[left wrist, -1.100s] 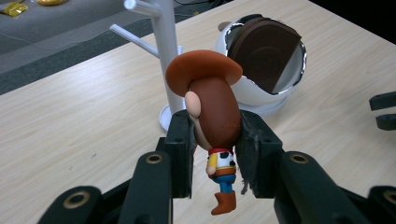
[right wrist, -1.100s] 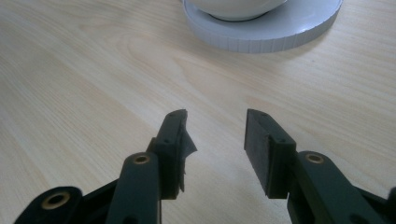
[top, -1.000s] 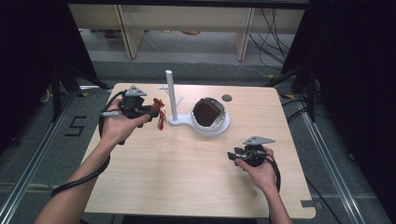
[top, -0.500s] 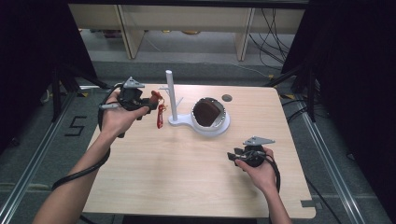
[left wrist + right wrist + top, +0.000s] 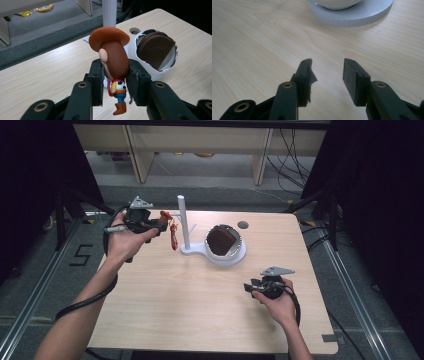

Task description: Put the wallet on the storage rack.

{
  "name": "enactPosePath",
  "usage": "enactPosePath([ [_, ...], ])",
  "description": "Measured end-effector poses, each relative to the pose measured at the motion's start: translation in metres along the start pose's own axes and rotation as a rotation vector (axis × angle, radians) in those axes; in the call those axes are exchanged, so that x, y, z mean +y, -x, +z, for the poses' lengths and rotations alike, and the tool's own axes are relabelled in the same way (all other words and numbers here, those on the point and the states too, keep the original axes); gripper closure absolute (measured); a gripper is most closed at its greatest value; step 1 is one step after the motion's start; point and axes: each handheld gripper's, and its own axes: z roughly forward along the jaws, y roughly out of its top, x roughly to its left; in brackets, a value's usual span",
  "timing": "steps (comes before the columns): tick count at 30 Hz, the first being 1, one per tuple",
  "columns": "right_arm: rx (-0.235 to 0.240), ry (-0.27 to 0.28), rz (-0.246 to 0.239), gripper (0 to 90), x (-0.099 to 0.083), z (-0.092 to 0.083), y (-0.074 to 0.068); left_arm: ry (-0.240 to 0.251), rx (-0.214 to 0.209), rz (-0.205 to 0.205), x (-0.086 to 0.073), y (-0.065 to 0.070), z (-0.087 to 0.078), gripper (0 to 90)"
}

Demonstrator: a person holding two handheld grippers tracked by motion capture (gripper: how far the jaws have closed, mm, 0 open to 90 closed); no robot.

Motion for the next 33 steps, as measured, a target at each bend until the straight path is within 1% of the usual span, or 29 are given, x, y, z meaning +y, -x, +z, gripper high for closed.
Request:
enactPosePath([
  [1,0.001,-0.001,0.000,59.6,0.000,0.000,0.000,-0.001,0.002,-0.003,0.000,-0.001,0.000,67.0],
  [2,0.001,0.000,0.001,59.5,0.000,0.000,0.000,0.020,0.003,-0.023,0.000,0.000,0.001,66.9],
  [3,0.001,0.000,0.001,59.5,0.000,0.000,0.000,0.003,0.003,-0.005,0.001,-0.002,0.000,66.9],
  [4,0.001,0.000,0.001,59.5,0.000,0.000,0.000,0.003,0.007,-0.017,0.001,-0.002,0.000,66.9],
  [5,-0.004,0.003,-0.013,59.6,0.000,0.000,0.002,0.011,0.012,-0.023,0.001,-0.002,0.000,66.9],
  [6,-0.004,0.003,-0.012,59.5,0.000,0.000,0.002,-0.003,0.009,-0.004,0.001,-0.004,-0.001,66.9],
  [8,-0.004,0.004,-0.012,59.5,0.000,0.000,0.002,-0.009,0.020,-0.009,0.003,-0.005,-0.002,67.0],
  [11,-0.003,0.003,-0.012,59.5,0.000,0.000,0.002,0.001,0.024,-0.016,0.003,-0.007,-0.002,67.0],
  [12,-0.003,0.004,-0.012,59.6,0.000,0.000,0.002,-0.009,0.029,-0.015,0.003,-0.008,-0.002,67.0],
  [14,-0.002,0.003,-0.010,59.5,0.000,0.000,0.002,-0.002,0.028,-0.022,0.003,-0.010,-0.002,67.0],
  [15,0.014,0.007,-0.010,59.5,0.000,0.001,0.002,-0.004,0.033,-0.026,0.004,-0.010,-0.002,67.0],
  [17,0.015,0.008,-0.009,59.5,0.000,0.002,0.002,0.007,0.033,-0.031,0.004,-0.012,-0.002,66.9],
  [18,0.016,0.008,-0.009,59.5,0.000,0.002,0.002,0.002,0.036,-0.032,0.005,-0.012,-0.002,66.9],
  [20,0.016,0.007,-0.003,59.5,0.000,0.002,0.002,0.005,0.042,-0.037,0.006,-0.013,-0.003,67.0],
  [21,0.009,0.005,0.004,59.5,-0.001,0.002,0.001,0.007,0.043,-0.039,0.006,-0.013,-0.003,66.9],
  [22,-0.004,0.003,-0.020,59.5,0.000,0.001,0.003,0.011,0.042,-0.041,0.006,-0.013,-0.003,66.9],
  [25,-0.003,0.005,-0.022,59.5,0.000,0.001,0.003,0.018,0.042,-0.042,0.008,-0.012,-0.002,66.9],
  [26,0.000,0.009,-0.019,59.5,-0.001,0.002,0.003,0.012,0.043,-0.039,0.008,-0.012,-0.002,66.9],
  [27,0.004,0.001,-0.022,59.5,-0.001,0.001,0.003,0.014,0.043,-0.039,0.009,-0.012,-0.002,67.0],
  [28,0.018,-0.005,0.007,59.5,-0.001,0.001,0.001,0.018,0.042,-0.039,0.009,-0.012,-0.002,67.0],
  [29,0.017,-0.007,0.010,59.5,-0.001,0.001,0.001,0.026,0.039,-0.045,0.009,-0.012,-0.001,66.9],
  [30,0.014,-0.010,0.005,59.4,-0.001,0.001,0.002,0.023,0.044,-0.045,0.010,-0.011,-0.001,66.9],
  [31,0.006,-0.005,-0.014,59.3,-0.001,0.001,0.003,0.033,0.043,-0.053,0.010,-0.011,0.000,66.9],
  [33,0.011,-0.006,-0.012,59.3,-0.001,0.002,0.004,0.031,0.044,-0.042,0.011,-0.010,0.000,66.9],
])
